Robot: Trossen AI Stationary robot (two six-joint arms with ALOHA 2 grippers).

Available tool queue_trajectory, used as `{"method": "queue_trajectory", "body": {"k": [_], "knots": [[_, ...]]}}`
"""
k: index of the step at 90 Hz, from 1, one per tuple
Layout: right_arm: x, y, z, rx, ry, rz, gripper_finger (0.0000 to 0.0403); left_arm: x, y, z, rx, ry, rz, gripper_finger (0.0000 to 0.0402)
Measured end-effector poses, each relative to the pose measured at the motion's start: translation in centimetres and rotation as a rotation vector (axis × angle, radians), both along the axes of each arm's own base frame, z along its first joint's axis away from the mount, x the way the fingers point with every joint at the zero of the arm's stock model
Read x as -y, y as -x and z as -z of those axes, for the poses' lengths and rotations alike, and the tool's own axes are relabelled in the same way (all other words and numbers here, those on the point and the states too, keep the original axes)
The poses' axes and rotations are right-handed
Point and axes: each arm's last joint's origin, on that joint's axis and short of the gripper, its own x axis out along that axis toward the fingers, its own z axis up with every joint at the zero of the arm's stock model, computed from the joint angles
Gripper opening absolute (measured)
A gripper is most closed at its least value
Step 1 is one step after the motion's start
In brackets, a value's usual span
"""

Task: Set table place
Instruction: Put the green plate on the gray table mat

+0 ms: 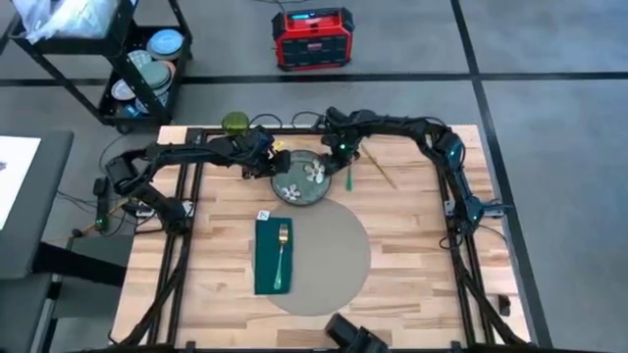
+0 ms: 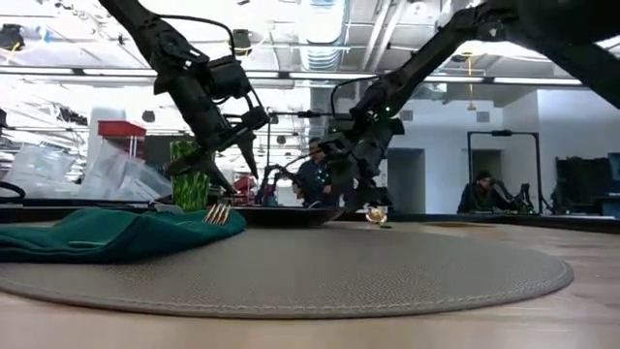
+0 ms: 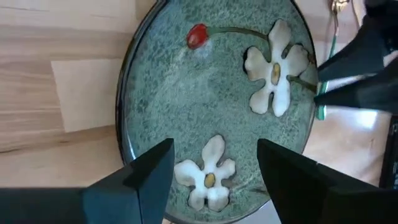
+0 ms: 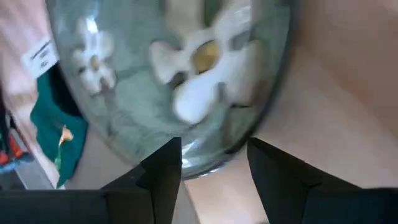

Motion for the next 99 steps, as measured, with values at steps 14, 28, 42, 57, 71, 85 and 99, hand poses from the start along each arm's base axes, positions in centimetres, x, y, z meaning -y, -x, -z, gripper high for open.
{"method": "queue_trajectory", "body": {"k": [14, 28, 42, 57, 71, 85, 99], "knots": [[1.1, 0.5, -0.4, 0.005, -0.042, 0.075, 0.0171, -0.3, 0.2, 0.1, -0.017, 0.004, -0.056, 0.0213], [1.2, 0.2, -0.7, 0.034, -0.053, 0.075, 0.0171, -0.6, 0.7, 1.1, -0.035, 0.117, -0.030, 0.0213], [1.3, 0.0, -0.9, 0.051, -0.041, 0.067, 0.0171, -0.2, 3.0, 1.6, -0.201, 0.221, 0.029, 0.0213], [1.3, 0.0, -0.9, 0.051, -0.041, 0.067, 0.0171, -1.6, 3.1, 1.0, -0.129, 0.142, -0.051, 0.0213], [1.2, 0.0, -0.9, 0.051, -0.042, 0.066, 0.0171, -2.8, 1.8, 1.2, -0.019, 0.105, -0.122, 0.0213], [0.8, -0.3, -0.9, 0.047, -0.050, 0.058, 0.0171, -3.1, 1.0, 2.8, -0.012, 0.152, -0.125, 0.0213], [0.5, -0.4, -0.8, 0.041, -0.057, 0.052, 0.0171, -2.9, 0.6, 3.0, 0.006, 0.157, -0.110, 0.0213]]}}
